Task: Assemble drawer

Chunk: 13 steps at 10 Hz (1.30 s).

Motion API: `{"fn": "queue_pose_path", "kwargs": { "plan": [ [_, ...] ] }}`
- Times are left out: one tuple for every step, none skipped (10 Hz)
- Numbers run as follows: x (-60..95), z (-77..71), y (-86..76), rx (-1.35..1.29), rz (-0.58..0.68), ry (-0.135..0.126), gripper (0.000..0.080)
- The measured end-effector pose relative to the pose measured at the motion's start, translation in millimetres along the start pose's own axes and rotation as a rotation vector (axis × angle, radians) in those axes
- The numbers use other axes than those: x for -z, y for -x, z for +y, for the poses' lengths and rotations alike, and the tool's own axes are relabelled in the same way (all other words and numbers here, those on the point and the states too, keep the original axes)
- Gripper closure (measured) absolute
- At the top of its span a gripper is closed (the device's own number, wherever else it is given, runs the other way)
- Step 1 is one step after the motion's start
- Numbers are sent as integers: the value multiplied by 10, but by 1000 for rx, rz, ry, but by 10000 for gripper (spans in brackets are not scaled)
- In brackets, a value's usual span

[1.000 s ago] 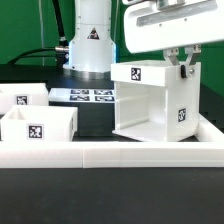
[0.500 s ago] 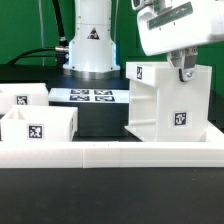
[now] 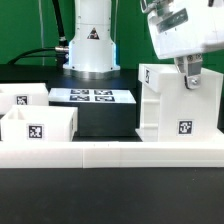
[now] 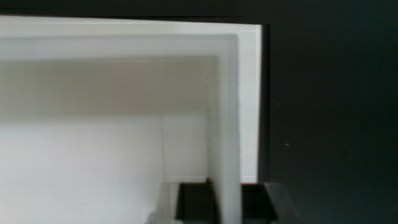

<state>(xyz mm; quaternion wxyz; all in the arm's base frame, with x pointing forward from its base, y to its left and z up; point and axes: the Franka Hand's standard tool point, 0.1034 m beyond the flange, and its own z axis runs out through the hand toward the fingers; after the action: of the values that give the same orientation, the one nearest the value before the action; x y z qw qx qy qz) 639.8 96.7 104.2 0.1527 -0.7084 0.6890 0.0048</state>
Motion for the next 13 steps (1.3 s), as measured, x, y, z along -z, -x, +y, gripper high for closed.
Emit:
{"fn": "queue_pose_path", "kwargs": {
  "plan": [
    [-34, -57, -3, -6, -7, 12, 755],
    [-57, -74, -12, -13, -14, 32, 755],
    [-55, -70, -12, -7, -21, 50, 755],
    [-55, -69, -12, -6, -21, 51, 755],
    [-56, -68, -12, -5, -21, 51, 755],
    [-53, -70, -10, 9, -21, 49, 586],
    [-40, -61, -10, 77, -22, 47, 448],
    [-17, -53, -23, 174, -25, 46, 312],
    [17, -24, -45, 256, -29, 44, 312],
    [62, 23, -48, 322, -36, 42, 186],
    [172, 83, -56, 418, -42, 31, 161],
    [278, 139, -114, 543, -47, 21, 161],
    [355, 171, -184, 602, -50, 15, 152]
  ]
}}
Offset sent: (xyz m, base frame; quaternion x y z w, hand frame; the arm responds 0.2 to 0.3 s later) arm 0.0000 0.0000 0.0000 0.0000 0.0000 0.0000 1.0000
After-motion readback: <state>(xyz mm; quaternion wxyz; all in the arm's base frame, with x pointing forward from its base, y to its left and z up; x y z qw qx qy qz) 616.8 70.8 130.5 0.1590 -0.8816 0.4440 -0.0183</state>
